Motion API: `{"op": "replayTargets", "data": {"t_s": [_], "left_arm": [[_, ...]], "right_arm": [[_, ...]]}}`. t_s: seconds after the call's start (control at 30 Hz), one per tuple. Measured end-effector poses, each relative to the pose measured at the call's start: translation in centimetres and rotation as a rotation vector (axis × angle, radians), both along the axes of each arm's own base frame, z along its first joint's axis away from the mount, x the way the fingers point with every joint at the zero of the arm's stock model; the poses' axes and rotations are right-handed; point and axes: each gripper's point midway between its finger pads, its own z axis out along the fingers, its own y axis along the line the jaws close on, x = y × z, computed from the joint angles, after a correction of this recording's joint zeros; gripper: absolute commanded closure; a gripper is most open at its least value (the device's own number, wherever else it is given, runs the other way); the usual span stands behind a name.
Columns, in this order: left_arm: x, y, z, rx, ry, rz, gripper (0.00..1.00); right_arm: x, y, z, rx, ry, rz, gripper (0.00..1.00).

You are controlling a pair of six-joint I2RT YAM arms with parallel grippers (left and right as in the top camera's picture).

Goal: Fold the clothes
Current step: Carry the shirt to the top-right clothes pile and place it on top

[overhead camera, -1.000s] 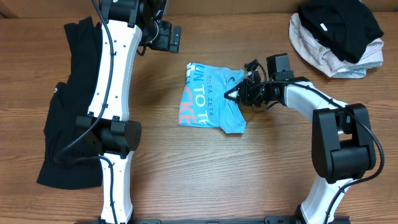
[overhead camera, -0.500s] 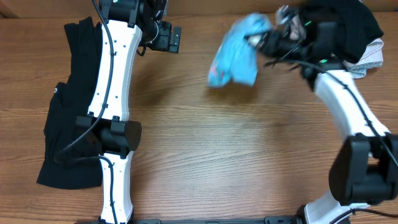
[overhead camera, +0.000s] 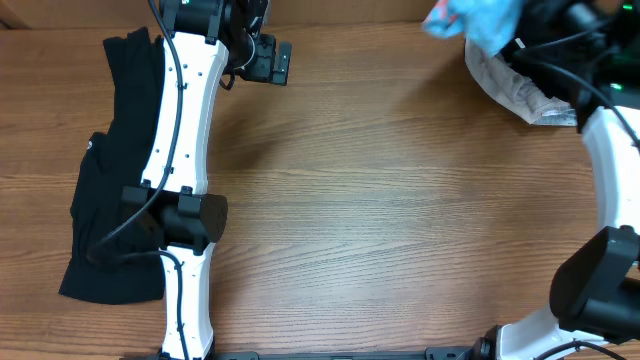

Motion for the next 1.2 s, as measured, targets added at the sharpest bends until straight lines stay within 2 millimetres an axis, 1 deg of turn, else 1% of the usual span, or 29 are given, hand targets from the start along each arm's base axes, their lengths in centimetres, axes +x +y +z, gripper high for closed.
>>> {"op": "replayTargets", "data": {"t_s": [0.1,0.17,0.2,0.23,0.27,0.3,0.33,0.37,0.4,0.43,0.5,0.53,0.57,0.6,0.63,0.7,0.8,0.9,0.97,1.0,1.07,1.13,1.17,1.2], "left_arm": [[0.1,0.0,0.0,0.000,-0.003,0.000,0.00],[0.2,0.0,0.1,-0.001,-0.008,0.000,0.00],[0.2,0.0,0.1,-0.001,-0.009,0.000,0.00],[0.2,0.0,0.1,-0.001,-0.009,0.000,0.00],[0.3,0.0,0.1,-0.002,-0.012,0.000,0.00],[0.3,0.0,0.1,-0.002,-0.012,0.000,0.00],[0.3,0.0,0.1,-0.001,-0.013,0.001,0.00],[0.3,0.0,0.1,-0.001,-0.015,0.001,0.00],[0.4,0.0,0.2,-0.001,-0.018,0.001,0.00],[0.5,0.0,0.2,-0.002,-0.020,0.001,0.00],[0.5,-0.1,0.2,-0.003,-0.024,0.001,0.00],[0.6,-0.1,0.2,-0.003,-0.024,0.001,0.00],[0.6,-0.1,0.2,-0.003,-0.025,0.002,0.00],[0.6,-0.1,0.2,-0.003,-0.026,0.002,0.00],[0.6,-0.1,0.2,-0.003,-0.025,0.002,0.00],[0.6,-0.1,0.2,-0.003,-0.027,0.002,0.00],[0.6,-0.1,0.3,-0.003,-0.028,0.002,0.00],[0.7,-0.1,0.3,-0.004,-0.030,0.002,0.00],[0.7,-0.1,0.3,-0.004,-0.030,0.002,0.00],[0.7,-0.1,0.3,-0.004,-0.030,0.002,0.00],[0.7,-0.1,0.3,-0.004,-0.030,0.002,0.00],[0.7,-0.1,0.3,-0.004,-0.030,0.002,0.00],[0.7,-0.1,0.3,-0.004,-0.030,0.002,0.00],[0.7,-0.1,0.3,-0.004,-0.030,0.002,0.00]], "right_arm": [[0.3,-3.0,1.2,-0.004,-0.072,-0.061,0.96],[0.9,-5.0,0.9,0.006,-0.088,-0.097,0.96],[1.4,-5.7,0.4,0.013,-0.080,-0.111,0.96],[2.2,-6.9,-0.9,0.023,-0.061,-0.127,0.96],[2.8,-7.6,-2.0,0.034,-0.039,-0.135,0.96],[3.6,-8.4,-3.5,0.045,-0.015,-0.142,0.91],[4.3,-9.0,-5.0,0.056,0.012,-0.149,0.71],[5.0,-9.7,-6.8,0.069,0.046,-0.158,0.62],[5.5,-10.3,-8.8,0.088,0.091,-0.169,0.55],[6.0,-11.0,-11.1,0.108,0.146,-0.185,0.44],[6.5,-12.0,-15.6,0.142,0.261,-0.219,0.15],[6.5,-12.6,-17.4,0.163,0.314,-0.237,0.04],[6.3,-13.1,-19.5,0.176,0.376,-0.255,0.00],[6.1,-13.5,-20.7,0.184,0.413,-0.269,0.00],[5.8,-14.2,-21.5,0.181,0.433,-0.281,0.00],[5.3,-15.4,-21.6,0.181,0.437,-0.294,0.00],[4.1,-17.6,-21.3,0.188,0.436,-0.309,0.00],[2.3,-19.8,-21.1,0.206,0.468,-0.339,0.00],[1.0,-20.8,-20.3,0.199,0.483,-0.356,0.00],[0.4,-21.1,-19.4,0.189,0.482,-0.362,0.00],[-1.0,-20.8,-17.2,0.153,0.479,-0.363,0.00],[-2.2,-19.9,-14.3,0.104,0.455,-0.353,0.00],[-3.1,-19.0,-11.9,0.062,0.425,-0.345,0.00],[-3.9,-18.2,-10.0,0.025,0.401,-0.337,0.00]]}}
